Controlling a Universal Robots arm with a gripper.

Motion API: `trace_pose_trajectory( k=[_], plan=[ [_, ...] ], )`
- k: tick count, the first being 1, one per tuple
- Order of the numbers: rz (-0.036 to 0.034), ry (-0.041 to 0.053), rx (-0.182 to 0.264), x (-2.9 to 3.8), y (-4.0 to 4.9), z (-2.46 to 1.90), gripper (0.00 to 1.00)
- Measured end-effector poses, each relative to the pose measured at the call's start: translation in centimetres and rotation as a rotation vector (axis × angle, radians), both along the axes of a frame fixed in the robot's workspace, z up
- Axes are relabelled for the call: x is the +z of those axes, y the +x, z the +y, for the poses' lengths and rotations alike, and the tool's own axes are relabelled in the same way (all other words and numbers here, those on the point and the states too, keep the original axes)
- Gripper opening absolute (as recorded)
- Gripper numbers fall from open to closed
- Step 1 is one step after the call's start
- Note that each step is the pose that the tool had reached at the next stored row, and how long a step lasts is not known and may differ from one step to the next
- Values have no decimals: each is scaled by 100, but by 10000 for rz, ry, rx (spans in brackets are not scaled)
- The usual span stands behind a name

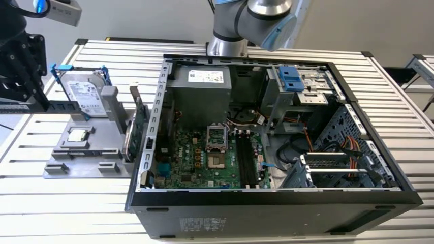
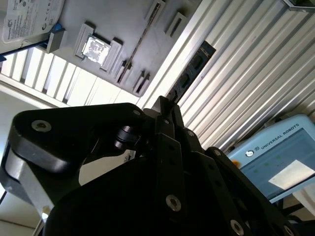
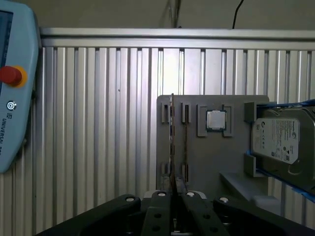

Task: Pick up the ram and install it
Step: 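Pick up the ram and move it above insertion slot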

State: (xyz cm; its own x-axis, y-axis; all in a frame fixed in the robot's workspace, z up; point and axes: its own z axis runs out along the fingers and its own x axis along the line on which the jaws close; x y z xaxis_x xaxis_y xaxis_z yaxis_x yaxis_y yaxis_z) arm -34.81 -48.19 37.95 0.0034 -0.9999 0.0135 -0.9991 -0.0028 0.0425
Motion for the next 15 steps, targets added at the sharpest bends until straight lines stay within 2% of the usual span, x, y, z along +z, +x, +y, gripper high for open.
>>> trace_pose_trajectory(
  k=[15],
  plan=[
    [-2, 2, 0, -1, 197, 2, 0]
  ],
)
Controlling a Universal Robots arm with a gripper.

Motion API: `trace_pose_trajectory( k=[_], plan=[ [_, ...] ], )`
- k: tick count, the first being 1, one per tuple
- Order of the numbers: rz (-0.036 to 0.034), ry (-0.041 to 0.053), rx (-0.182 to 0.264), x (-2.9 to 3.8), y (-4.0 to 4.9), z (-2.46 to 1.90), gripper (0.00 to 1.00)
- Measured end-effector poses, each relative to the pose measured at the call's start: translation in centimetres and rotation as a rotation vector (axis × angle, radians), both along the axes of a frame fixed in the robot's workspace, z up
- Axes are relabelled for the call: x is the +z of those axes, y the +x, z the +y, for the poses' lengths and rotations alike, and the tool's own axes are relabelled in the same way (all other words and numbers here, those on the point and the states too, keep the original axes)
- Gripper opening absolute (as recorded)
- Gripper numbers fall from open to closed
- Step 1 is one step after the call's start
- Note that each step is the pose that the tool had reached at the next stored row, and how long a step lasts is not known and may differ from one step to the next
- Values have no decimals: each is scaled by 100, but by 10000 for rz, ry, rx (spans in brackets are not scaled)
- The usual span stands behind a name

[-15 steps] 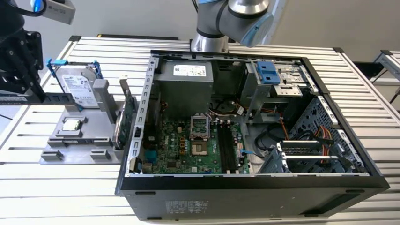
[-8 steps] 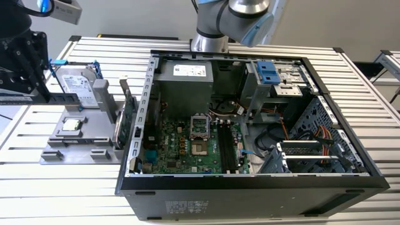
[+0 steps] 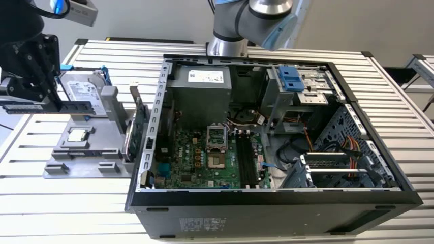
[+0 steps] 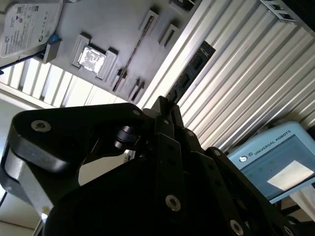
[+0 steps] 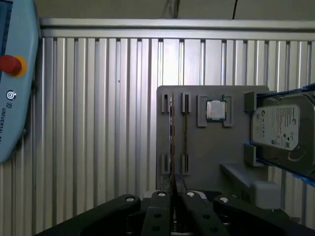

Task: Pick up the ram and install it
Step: 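Pick up the ram and move it above insertion slot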

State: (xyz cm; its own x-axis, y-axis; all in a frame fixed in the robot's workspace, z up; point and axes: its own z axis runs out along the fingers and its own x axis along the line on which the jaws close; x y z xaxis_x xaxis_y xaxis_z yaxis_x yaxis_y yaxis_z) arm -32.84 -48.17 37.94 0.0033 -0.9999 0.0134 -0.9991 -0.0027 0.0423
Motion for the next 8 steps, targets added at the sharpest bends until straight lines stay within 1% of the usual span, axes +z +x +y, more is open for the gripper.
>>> trace_pose_trajectory(
  k=[8],
  plan=[
    [0, 0, 0, 0, 123, 0, 0]
  ],
)
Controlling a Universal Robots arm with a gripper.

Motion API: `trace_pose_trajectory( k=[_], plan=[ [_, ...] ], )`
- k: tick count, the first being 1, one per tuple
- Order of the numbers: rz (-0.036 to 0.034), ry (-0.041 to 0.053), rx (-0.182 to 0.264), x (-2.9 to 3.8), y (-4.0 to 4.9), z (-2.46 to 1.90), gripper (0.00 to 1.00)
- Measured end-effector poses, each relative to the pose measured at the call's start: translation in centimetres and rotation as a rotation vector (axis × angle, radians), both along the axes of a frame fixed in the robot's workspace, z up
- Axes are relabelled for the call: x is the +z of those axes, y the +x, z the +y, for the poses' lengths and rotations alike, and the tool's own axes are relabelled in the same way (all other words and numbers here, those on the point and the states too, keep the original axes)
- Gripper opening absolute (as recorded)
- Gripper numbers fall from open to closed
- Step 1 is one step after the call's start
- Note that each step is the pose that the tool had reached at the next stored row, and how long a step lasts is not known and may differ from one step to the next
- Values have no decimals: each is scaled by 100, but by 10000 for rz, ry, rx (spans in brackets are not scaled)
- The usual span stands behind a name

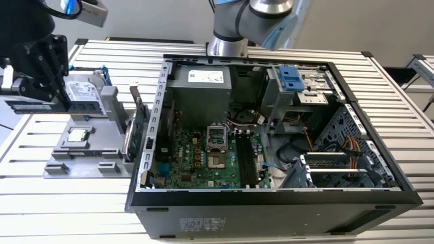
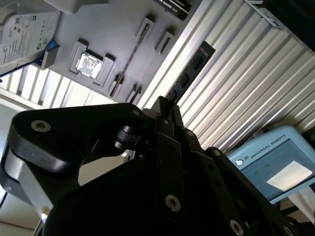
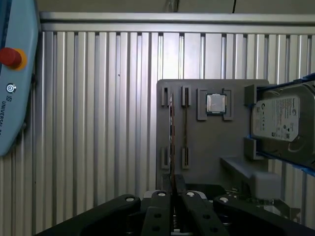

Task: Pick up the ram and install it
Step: 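Pick up the ram and move it above insertion slot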

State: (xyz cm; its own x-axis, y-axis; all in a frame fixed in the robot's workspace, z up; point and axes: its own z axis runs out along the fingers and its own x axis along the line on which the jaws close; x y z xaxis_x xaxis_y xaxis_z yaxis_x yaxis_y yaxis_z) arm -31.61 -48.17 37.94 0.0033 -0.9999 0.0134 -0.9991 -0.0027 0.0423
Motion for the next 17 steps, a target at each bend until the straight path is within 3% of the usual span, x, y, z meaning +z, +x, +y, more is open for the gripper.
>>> trace_pose_trajectory(
  k=[17],
  plan=[
    [7, 0, -2, 0, 282, 0, 0]
  ],
)
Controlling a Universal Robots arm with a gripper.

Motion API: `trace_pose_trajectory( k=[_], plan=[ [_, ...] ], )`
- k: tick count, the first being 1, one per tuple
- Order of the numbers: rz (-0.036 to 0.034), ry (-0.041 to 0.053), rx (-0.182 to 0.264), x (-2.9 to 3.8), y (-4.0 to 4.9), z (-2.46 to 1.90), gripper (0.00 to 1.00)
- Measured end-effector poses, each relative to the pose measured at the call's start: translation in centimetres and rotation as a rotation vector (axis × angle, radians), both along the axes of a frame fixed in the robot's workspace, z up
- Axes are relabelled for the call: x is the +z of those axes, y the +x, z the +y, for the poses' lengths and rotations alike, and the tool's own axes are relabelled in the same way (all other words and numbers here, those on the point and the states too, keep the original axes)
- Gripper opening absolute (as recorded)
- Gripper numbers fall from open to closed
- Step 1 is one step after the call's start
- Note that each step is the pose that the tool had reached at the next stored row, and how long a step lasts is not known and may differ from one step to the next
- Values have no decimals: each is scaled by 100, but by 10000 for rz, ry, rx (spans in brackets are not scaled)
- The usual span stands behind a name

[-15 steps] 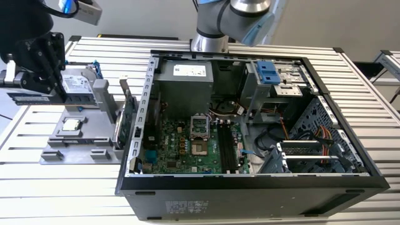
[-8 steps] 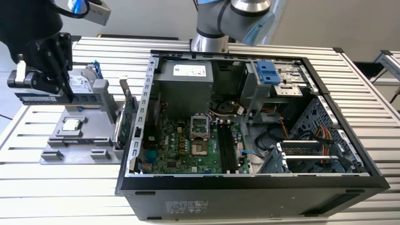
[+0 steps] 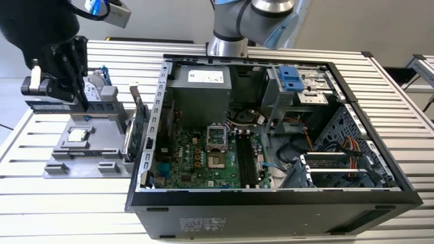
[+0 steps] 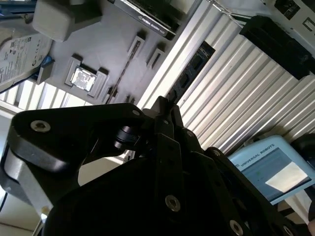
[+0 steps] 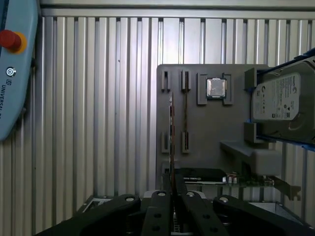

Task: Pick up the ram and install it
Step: 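Pick up the ram and move it above insertion slot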

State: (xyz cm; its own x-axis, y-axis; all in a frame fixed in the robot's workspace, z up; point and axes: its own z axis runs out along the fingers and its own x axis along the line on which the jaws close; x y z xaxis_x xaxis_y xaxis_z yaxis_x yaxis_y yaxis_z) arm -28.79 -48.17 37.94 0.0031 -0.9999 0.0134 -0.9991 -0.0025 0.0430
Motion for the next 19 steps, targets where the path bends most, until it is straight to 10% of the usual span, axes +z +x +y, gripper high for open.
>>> trace_pose_trajectory(
  k=[19],
  plan=[
    [32, 1, -18, -1, 317, 0, 0]
  ],
)
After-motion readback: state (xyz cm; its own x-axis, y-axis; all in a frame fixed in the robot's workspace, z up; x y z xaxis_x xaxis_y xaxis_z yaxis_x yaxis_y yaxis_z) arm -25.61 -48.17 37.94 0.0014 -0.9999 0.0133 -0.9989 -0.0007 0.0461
